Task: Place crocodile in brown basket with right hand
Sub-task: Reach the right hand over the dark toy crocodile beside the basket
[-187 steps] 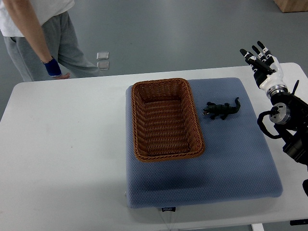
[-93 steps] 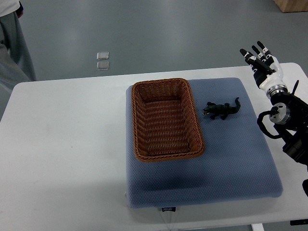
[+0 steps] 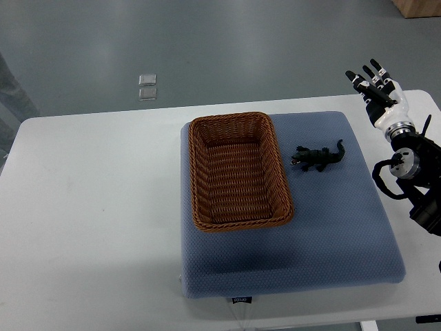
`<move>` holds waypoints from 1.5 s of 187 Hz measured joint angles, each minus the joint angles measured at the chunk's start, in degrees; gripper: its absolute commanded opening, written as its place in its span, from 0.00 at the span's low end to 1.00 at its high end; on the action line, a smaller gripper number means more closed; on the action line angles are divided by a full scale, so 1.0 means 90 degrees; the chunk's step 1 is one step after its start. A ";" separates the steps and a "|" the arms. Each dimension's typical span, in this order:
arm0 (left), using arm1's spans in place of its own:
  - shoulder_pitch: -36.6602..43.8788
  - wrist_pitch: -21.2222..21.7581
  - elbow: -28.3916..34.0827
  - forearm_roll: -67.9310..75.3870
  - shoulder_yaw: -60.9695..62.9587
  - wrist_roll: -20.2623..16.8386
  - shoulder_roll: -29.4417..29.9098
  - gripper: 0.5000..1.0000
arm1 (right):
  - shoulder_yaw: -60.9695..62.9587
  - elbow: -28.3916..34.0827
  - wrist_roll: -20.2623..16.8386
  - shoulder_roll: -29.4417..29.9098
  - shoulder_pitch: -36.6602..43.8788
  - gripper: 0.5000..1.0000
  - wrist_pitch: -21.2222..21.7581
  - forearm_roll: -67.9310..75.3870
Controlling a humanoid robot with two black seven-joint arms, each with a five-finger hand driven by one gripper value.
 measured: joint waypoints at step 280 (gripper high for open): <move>0.0001 0.0000 -0.0002 -0.0001 0.0000 0.0000 0.0000 1.00 | -0.5809 0.2258 -0.0417 -0.1974 0.2679 0.83 0.1059 -0.8300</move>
